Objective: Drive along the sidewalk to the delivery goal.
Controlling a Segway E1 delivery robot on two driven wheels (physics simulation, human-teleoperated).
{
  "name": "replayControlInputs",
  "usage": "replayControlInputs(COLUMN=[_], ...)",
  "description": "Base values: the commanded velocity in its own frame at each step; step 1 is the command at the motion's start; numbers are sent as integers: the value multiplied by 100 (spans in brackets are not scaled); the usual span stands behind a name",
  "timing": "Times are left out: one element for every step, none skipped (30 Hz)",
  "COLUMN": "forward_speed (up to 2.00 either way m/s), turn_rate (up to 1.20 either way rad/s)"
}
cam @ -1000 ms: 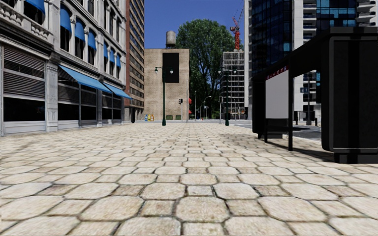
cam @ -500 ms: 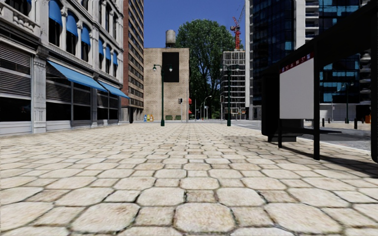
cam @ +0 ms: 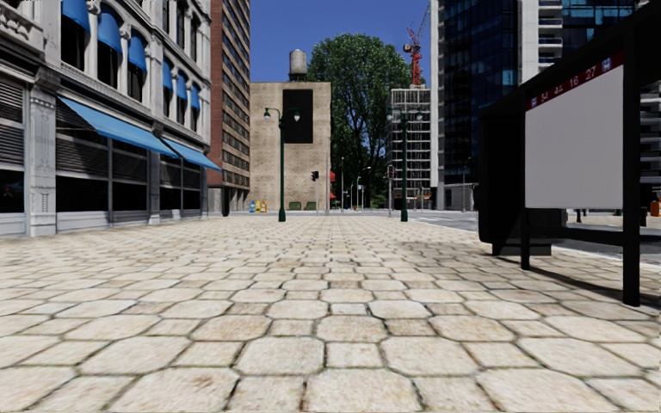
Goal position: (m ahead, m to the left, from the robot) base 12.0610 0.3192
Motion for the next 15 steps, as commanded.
replayControlInputs(forward_speed=[184, 184, 184, 184, 184, 184, 184, 184, 184, 184, 184, 184, 184, 184, 184], turn_rate=[0, 0, 0, 0, 0, 0, 0, 0, 0, 0, 0, 0, 0, 0, 0])
